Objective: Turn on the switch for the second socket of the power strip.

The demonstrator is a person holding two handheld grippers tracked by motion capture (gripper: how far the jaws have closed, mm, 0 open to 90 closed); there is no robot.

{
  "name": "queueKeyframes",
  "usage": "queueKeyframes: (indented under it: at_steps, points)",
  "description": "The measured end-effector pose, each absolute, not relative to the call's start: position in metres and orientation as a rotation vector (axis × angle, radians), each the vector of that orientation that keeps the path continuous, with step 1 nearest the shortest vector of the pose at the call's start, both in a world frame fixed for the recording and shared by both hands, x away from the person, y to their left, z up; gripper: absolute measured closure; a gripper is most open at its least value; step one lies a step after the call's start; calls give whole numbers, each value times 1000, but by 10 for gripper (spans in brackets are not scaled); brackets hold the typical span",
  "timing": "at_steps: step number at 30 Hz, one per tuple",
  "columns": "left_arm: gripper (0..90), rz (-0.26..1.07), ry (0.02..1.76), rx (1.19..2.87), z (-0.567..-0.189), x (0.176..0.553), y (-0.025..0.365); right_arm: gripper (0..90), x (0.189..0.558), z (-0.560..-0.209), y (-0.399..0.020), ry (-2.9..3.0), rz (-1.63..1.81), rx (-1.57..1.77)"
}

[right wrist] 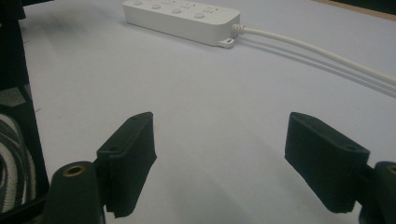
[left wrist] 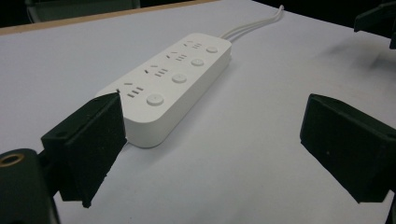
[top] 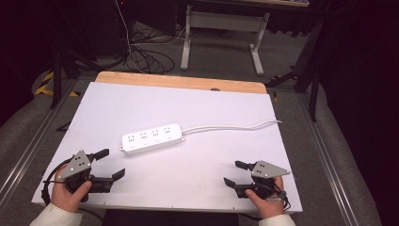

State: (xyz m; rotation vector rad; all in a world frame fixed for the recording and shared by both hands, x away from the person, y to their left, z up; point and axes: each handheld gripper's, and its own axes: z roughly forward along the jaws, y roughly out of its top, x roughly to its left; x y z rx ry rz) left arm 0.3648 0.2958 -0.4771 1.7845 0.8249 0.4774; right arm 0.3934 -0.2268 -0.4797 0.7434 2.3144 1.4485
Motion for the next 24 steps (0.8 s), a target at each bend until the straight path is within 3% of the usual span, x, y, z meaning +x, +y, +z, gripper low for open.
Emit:
queueKeyframes:
  at_steps: [12,24]
  points:
    - [84,429,864,1771,-491,363,307,246,393,-480,-228,2314,1451,745]
    - [84,530,850,1779,-489,363,308,243,394,-480,-227,2317,1447,742]
